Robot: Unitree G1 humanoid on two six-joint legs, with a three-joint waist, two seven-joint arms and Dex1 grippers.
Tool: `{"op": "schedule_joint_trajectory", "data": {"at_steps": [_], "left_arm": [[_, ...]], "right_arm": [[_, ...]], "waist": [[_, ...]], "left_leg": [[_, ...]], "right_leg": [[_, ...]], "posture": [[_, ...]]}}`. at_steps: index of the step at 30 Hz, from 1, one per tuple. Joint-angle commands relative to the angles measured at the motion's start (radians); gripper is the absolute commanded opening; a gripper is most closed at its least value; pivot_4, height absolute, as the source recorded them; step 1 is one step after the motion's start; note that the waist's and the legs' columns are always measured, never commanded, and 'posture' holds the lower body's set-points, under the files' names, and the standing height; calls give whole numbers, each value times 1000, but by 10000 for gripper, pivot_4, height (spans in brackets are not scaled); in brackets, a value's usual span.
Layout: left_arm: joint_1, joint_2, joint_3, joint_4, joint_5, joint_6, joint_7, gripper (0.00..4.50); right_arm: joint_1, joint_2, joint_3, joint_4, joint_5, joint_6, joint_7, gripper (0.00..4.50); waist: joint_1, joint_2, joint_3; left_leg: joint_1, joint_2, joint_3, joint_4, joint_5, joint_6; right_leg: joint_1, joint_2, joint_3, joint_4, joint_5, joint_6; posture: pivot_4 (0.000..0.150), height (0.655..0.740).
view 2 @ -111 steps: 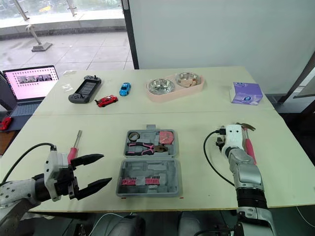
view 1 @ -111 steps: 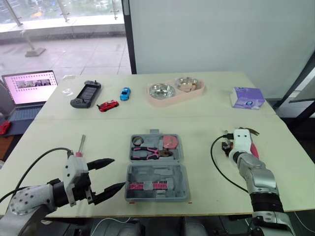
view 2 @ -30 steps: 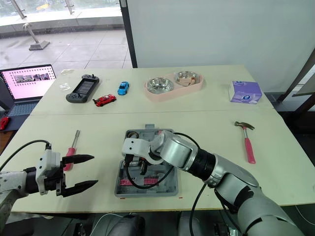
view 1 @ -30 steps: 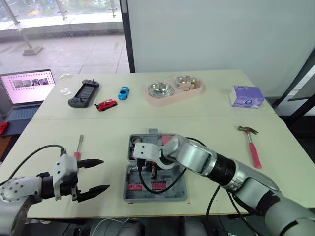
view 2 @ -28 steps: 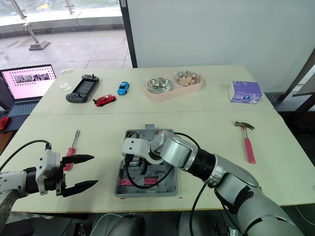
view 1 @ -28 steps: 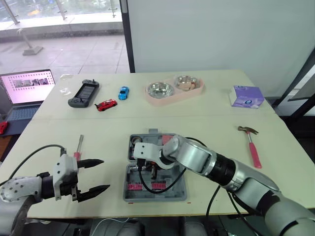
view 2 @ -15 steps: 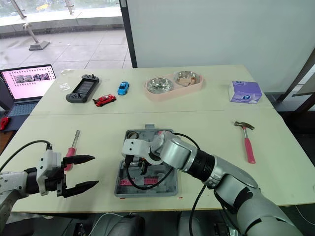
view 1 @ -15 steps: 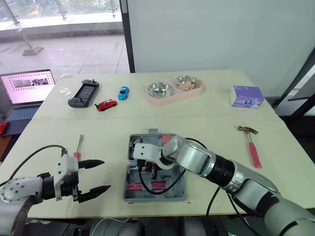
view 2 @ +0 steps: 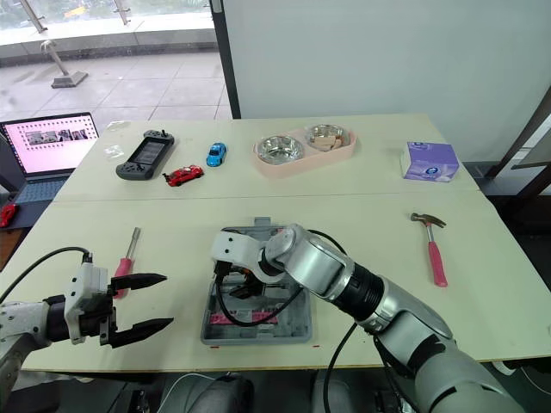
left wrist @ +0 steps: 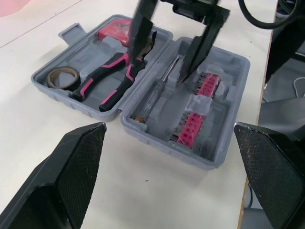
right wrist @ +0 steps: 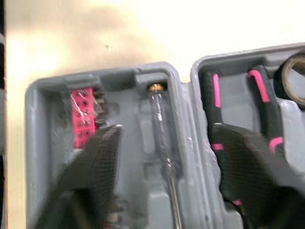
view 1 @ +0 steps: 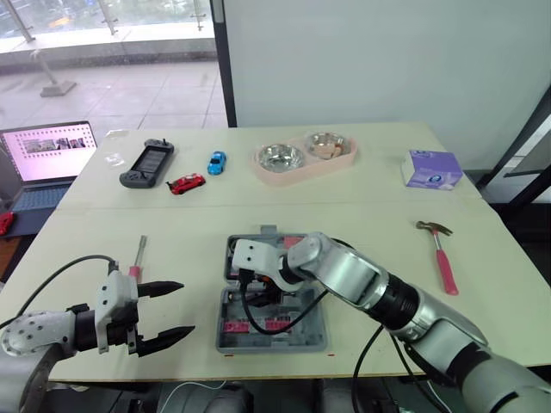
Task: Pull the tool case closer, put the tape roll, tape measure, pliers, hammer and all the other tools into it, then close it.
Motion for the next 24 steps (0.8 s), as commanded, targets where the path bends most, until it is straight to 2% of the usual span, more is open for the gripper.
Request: {"op": "schedule_joint_trajectory", "data": {"at_steps": [1,3,4,18,24], "left_arm": [[2,5,15,-25,-18,-2,5,45000],[4,4,15,-25,-17,-2,5,45000],[5,4,15,-25,-17,-2,6,45000],[7,4,14,-20,-17,-5,13,45000],[12,6,19,-23,-20,-5,12,45000]], "right_arm": [[54,-5,-76,-30,18,-137,19,14340],[97,-23,-91,-14,6,-193,21,3643],[113,-27,-98,-5,1,-211,21,936],[194,-23,-78,90,-85,-278,27,936],[209,-32,-43,134,-138,-210,27,936]], "waist": [[0,0,0],[0,0,0],[0,0,0],[0,0,0],[1,0,0]], "left_leg": [[0,0,0,0,0,0],[0,0,0,0,0,0],[0,0,0,0,0,0],[0,0,0,0,0,0],[1,0,0,0,0,0]], "right_leg": [[0,0,0,0,0,0],[0,0,0,0,0,0],[0,0,0,0,0,0],[0,0,0,0,0,0],[1,0,0,0,0,0]], "posture": [[1500,7239],[1500,7239],[1500,7239],[1500,7239],[1500,7239]]}}
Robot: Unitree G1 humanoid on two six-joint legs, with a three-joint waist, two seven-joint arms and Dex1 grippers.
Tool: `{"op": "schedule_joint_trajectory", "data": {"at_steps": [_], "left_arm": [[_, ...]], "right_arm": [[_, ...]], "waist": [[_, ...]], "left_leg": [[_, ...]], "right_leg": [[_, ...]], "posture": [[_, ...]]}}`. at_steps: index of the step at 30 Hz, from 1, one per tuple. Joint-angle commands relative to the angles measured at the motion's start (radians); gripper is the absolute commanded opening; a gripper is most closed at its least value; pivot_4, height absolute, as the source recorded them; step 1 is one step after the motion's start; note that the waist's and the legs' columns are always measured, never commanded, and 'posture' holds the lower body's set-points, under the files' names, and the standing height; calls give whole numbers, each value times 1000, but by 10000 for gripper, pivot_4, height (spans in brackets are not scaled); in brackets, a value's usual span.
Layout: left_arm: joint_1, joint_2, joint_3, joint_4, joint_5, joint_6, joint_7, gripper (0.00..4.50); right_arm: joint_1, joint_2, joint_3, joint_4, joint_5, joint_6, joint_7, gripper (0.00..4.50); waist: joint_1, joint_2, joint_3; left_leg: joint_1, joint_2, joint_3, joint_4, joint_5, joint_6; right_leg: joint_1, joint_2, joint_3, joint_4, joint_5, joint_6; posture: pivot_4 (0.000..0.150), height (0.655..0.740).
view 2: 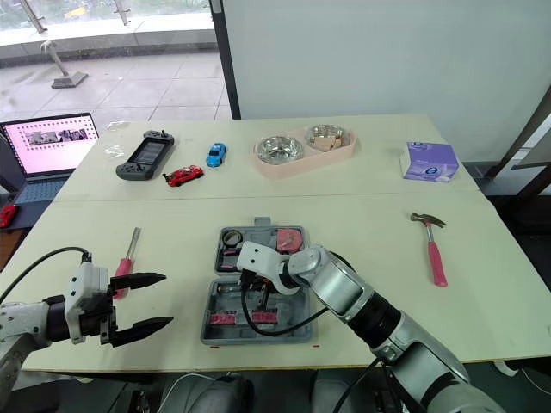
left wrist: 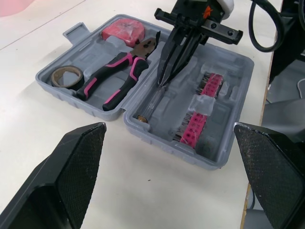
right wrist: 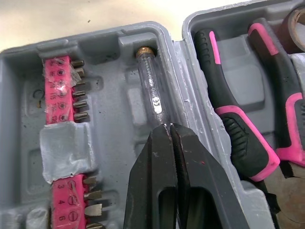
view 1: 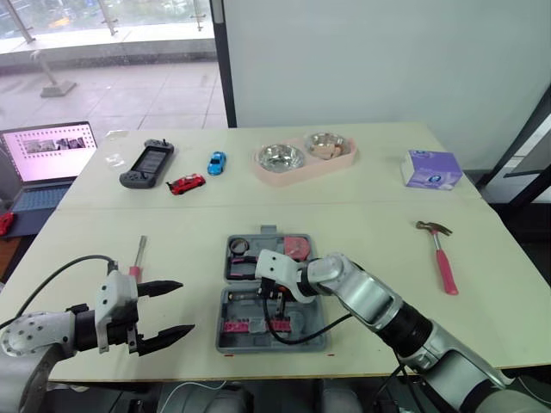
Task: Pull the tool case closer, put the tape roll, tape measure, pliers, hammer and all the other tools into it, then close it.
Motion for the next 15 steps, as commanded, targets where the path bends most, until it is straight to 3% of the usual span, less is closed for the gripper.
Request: {"op": "schedule_joint_trajectory", "data": {"at_steps": [1,11,15], "left_arm": [[10,6,20,-25,-21,-4,-4,45000],[11,12,22,-25,-21,-6,0,45000],[5,11,25,-20,-21,-6,3,45000]], "right_arm": [[18,1,27,38,-30,69,-2,936],[31,26,58,76,-49,92,10,936],[30,55,-23,32,-7,31,11,936]], "waist": [[0,0,0],[-1,-1,-3],[-2,-1,-3]], "left_leg": [[0,0,0,0,0,0],[4,0,0,0,0,0],[4,0,0,0,0,0]], "right_leg": [[0,0,0,0,0,0],[4,0,0,0,0,0],[4,0,0,0,0,0]], "posture": [[1500,7239],[1500,7239],[1500,7239]]}}
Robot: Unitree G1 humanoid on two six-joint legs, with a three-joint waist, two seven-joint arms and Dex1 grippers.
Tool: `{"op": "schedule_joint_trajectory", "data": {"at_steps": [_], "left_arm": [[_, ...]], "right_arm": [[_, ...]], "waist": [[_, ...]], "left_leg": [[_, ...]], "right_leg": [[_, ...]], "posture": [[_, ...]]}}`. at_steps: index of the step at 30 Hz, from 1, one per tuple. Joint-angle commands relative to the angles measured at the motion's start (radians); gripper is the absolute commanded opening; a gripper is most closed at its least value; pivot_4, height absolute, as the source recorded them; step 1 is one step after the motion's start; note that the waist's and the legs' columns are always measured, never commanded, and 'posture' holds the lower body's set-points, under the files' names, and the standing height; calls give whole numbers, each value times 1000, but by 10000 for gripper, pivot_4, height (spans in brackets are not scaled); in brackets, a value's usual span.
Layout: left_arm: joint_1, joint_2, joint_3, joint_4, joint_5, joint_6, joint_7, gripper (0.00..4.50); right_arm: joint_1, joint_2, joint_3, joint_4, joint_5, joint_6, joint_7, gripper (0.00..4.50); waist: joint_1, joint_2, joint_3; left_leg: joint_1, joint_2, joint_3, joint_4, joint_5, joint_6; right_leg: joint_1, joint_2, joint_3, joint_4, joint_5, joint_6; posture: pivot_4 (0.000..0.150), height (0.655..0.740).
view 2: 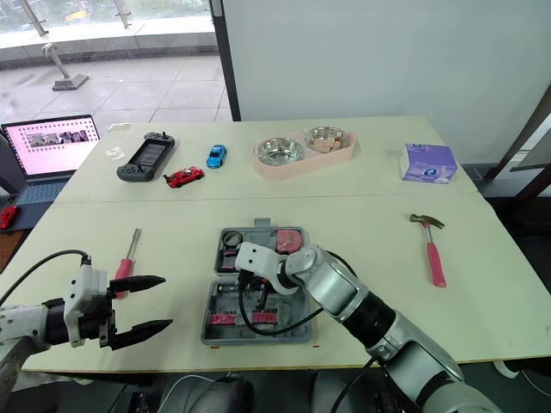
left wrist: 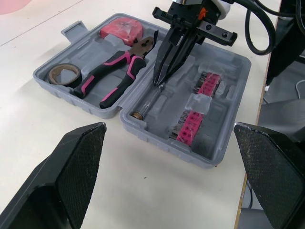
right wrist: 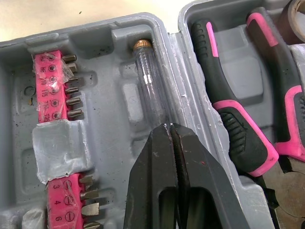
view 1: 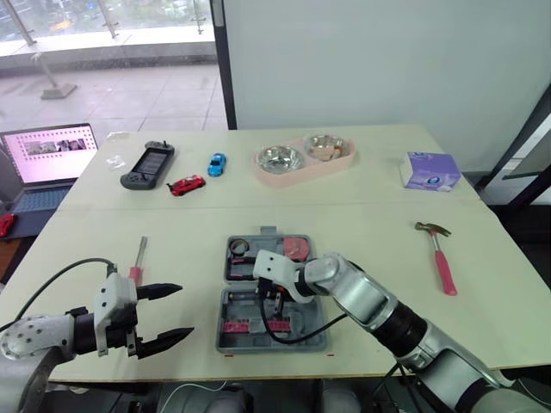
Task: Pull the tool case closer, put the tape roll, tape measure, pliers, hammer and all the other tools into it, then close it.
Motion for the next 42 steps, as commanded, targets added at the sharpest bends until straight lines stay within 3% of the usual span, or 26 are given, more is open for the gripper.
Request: {"op": "schedule_joint_trajectory", "data": {"at_steps": [1,6,12,16,20,26,29,35,42], "left_arm": [[-12,11,26,-19,-16,-6,3,45000],[-21,8,44,-10,-21,-6,13,45000],[0,24,102,49,-12,-19,-5,45000],[11,52,203,180,-5,-27,1,45000],[52,82,289,363,48,-109,-8,45000],[163,81,479,544,54,-159,45,45000],[244,56,532,620,61,-212,46,45000],[241,92,563,784,58,-284,35,45000],[195,95,535,762,50,-284,33,45000]], "right_arm": [[29,23,-45,-1,31,-43,5,936],[20,36,-221,-134,122,-134,12,936],[31,-67,-456,-360,316,-19,74,936],[197,-280,-631,-374,366,-37,152,936],[415,-434,-798,-249,340,-212,197,936],[680,-502,-1109,34,342,-453,211,28170],[800,-496,-1218,124,352,-520,218,44123],[843,-477,-1229,234,353,-619,218,44712],[842,-469,-1214,246,357,-644,201,44712]], "waist": [[-1,0,0],[1,0,2],[6,0,2],[14,-1,2],[9,-2,3],[4,-2,4],[7,-2,4],[7,-3,3],[8,-3,3]], "left_leg": [[0,0,0,0,0,0],[-3,0,0,0,0,0],[-4,0,-1,0,0,0],[-4,0,-1,0,0,1],[-5,-1,2,0,-1,2],[-3,1,5,0,-1,3],[-3,2,5,0,-2,3],[-1,3,6,0,-2,3],[-1,2,5,0,-2,3]], "right_leg": [[0,0,0,0,0,0],[-3,0,0,0,0,0],[-3,0,0,-1,0,0],[-1,0,-1,-3,0,0],[0,-1,-1,-5,-1,1],[0,-1,0,-5,-1,1],[0,-1,0,-5,-1,1],[1,-1,0,-5,-3,-2],[2,-1,0,-5,-2,0]], "posture": [[1500,7239],[1500,7239],[1500,7239],[1500,7239],[1500,7239],[1500,7239],[1500,7239],[1500,7239],[1500,7239]]}}
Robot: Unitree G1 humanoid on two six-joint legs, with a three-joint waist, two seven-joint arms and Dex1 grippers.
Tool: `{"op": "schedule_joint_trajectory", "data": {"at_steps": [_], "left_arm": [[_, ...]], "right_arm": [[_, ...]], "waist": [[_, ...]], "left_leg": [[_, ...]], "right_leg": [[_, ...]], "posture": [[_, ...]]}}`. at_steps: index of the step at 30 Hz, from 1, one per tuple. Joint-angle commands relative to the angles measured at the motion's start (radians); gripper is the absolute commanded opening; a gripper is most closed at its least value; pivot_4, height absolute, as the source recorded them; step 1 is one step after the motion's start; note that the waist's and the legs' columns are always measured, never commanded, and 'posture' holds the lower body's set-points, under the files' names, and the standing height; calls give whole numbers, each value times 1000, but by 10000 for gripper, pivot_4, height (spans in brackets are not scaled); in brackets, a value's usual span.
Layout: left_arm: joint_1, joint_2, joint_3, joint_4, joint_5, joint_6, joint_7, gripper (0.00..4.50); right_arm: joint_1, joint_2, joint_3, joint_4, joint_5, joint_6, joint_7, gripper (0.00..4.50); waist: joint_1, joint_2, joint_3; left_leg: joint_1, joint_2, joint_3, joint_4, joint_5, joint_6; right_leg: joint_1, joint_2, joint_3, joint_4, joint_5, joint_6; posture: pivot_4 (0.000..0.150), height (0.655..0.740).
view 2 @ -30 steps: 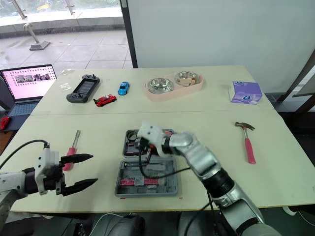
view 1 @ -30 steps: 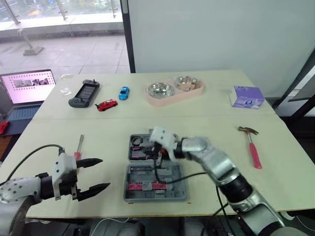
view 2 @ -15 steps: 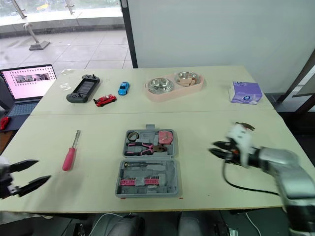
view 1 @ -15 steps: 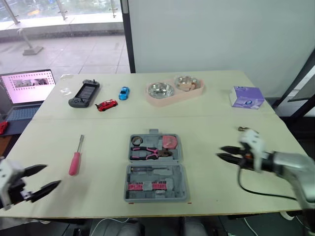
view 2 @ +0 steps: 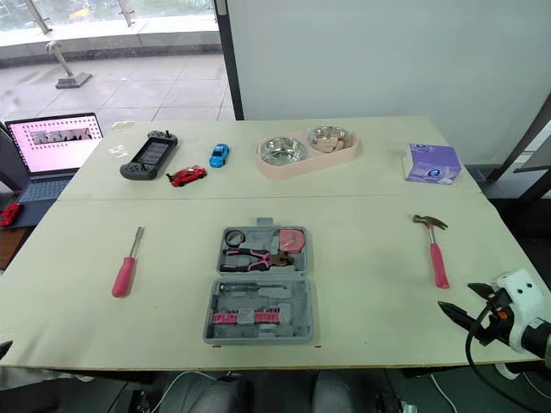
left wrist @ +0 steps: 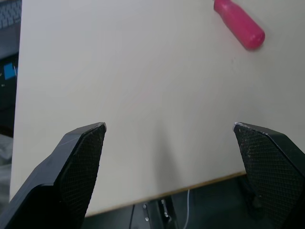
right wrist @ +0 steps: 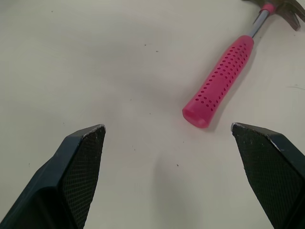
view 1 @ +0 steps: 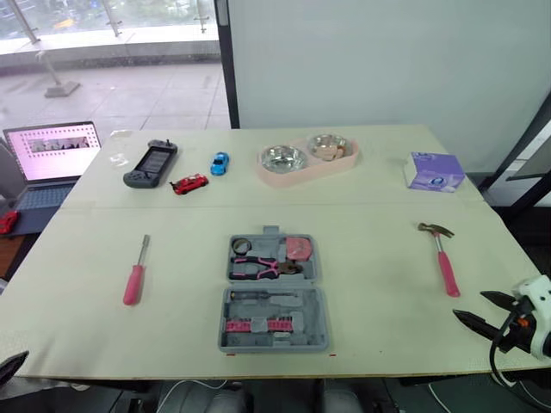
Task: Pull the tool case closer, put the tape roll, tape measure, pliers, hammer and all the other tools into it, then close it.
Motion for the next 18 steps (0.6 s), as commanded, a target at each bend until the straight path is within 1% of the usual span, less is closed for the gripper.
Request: {"op": "schedule_joint_trajectory", "data": {"at_steps": [1,6,10,14,18], "left_arm": [[-5,11,6,-35,-14,-4,-4,45000],[5,-50,-61,-242,-37,70,13,45000],[29,-114,-126,-509,-79,175,60,45000],[50,-156,-207,-731,-101,265,107,45000],[34,-166,-301,-908,-145,366,148,45000]], "right_arm": [[7,0,-16,-16,15,-18,-8,44712],[42,61,-35,-163,74,78,-85,44712],[56,176,-20,-369,30,207,-346,44712],[-48,272,-14,-491,-17,453,-652,44712],[-188,304,28,-501,-51,598,-802,44712]], "waist": [[0,0,0],[1,0,0],[2,0,0],[0,1,0],[2,2,-1]], "left_leg": [[0,0,0,0,0,0],[0,0,0,0,0,0],[-1,1,-2,0,0,0],[0,0,-2,0,0,0],[-1,0,-1,0,0,0]], "right_leg": [[0,0,0,0,0,0],[0,0,0,0,0,0],[0,0,0,0,0,1],[-1,0,2,0,0,-2],[-1,0,2,0,-1,-3]], "posture": [[1500,7239],[1500,7239],[1500,7239],[1500,7239],[1500,7239]]}}
